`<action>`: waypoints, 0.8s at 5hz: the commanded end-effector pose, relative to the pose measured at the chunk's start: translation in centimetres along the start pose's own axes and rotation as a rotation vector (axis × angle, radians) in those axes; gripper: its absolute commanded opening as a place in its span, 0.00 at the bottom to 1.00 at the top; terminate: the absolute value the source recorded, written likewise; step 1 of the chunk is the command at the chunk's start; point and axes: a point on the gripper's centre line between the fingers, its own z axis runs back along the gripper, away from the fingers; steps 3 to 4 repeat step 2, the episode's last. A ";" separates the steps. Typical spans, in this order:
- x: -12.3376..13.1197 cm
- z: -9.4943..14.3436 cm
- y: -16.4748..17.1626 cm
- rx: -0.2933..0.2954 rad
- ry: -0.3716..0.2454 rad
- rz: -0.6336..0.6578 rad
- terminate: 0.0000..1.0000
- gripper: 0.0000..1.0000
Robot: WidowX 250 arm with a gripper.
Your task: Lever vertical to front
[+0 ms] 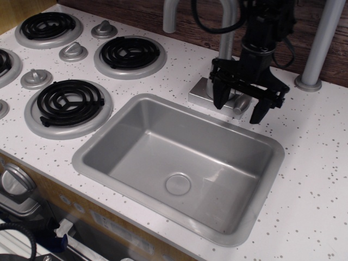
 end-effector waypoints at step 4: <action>0.1 5.6 -0.1 0.046 -0.109 0.021 1.00 1.00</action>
